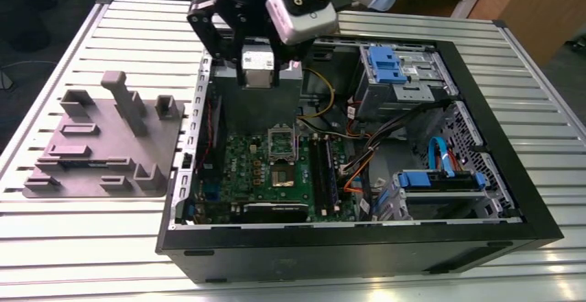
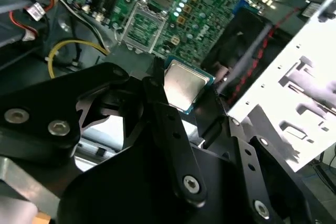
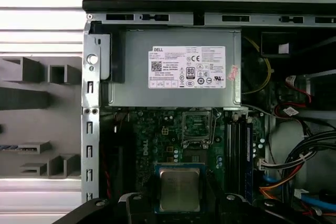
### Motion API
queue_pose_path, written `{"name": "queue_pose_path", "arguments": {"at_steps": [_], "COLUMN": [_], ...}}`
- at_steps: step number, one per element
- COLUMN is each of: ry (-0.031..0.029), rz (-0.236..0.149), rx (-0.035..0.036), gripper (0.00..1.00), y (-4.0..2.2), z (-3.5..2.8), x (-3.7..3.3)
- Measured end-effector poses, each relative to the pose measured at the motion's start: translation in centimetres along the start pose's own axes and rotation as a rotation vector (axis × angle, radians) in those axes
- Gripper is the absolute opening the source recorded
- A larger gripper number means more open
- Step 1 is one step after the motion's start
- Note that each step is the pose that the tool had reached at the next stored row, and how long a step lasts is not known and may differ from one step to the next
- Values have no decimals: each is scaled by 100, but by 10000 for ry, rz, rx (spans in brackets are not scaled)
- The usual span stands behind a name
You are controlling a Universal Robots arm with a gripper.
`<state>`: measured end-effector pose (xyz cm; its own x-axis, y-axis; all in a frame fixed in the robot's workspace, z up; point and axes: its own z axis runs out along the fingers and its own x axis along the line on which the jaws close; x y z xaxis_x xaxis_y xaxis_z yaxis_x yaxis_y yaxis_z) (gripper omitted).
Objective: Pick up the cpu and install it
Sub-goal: 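Pick up the cpu and move it towards the insertion slot, then place the cpu into insertion slot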
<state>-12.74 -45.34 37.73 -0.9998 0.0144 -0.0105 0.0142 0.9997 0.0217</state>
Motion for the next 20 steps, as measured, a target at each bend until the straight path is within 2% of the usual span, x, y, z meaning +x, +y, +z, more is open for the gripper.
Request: {"name": "queue_pose_path", "arguments": {"at_steps": [7,20], "ry": [-2,-1], "rz": [15,15], "rx": [-1,2], "gripper": [47,47], "y": [3,3], "z": [58,60], "x": [-283,-294]}}
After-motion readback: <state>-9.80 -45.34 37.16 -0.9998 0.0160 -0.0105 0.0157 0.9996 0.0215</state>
